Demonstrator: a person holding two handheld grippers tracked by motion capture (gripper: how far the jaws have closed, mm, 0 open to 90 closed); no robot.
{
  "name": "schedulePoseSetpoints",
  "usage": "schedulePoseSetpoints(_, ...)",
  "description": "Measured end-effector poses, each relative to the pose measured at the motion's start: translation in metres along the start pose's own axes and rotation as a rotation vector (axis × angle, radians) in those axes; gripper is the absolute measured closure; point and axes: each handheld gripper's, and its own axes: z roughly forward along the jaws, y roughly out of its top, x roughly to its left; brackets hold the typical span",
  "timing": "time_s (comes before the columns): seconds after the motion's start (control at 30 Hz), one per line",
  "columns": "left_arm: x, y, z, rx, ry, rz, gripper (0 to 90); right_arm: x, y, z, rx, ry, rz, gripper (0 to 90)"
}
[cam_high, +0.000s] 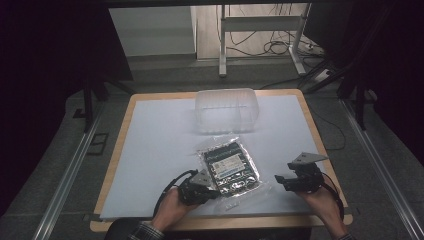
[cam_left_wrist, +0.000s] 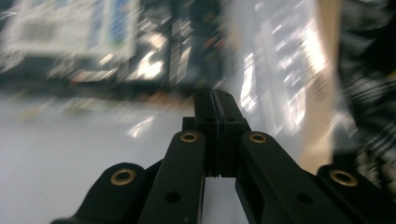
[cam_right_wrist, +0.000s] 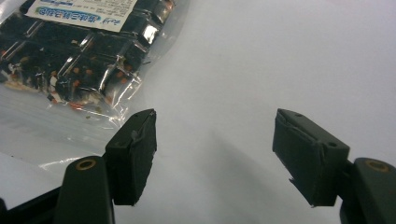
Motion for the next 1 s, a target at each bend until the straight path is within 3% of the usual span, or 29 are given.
schedulePoseSetpoints(0.13,-0.009,0.009,0.009,0.001,-0.001,0.03,90.0,-0.004,-0.001,-0.002,-0.004,-0.006,0.009,30.4)
schedulePoseSetpoints(0.23,-0.008,0.008,0.006,0.006,0.003,0.032,90.0,-0.005,-0.002,-0.003,-0.005,-0.01,0.016,30.4)
schedulePoseSetpoints(0.37,0.0,0.0,-0.01,0.003,0.029,-0.009,90.0,-0.007,-0.004,-0.005,-0.004,-0.016,0.022,30.4)
schedulePoseSetpoints(0.43,0.003,-0.008,-0.017,0.031,0.053,-0.008,90.0,-0.008,-0.004,-0.006,-0.006,-0.018,0.022,30.5)
schedulePoseSetpoints(0.47,0.004,-0.018,-0.022,0.054,0.066,-0.029,90.0,-0.008,-0.004,-0.006,-0.004,-0.019,0.021,30.5)
schedulePoseSetpoints(0.57,0.005,-0.022,-0.025,0.041,0.048,-0.058,90.0,-0.008,-0.004,-0.005,-0.001,-0.017,0.022,30.4)
schedulePoseSetpoints(0.87,0.003,-0.003,-0.004,0.031,0.044,-0.02,90.0,-0.008,-0.004,-0.004,0.004,-0.018,0.013,30.5)
schedulePoseSetpoints(1.0,-0.002,0.005,0.005,0.015,0.019,-0.003,90.0,-0.009,-0.004,-0.004,0.002,-0.018,0.02,30.6)
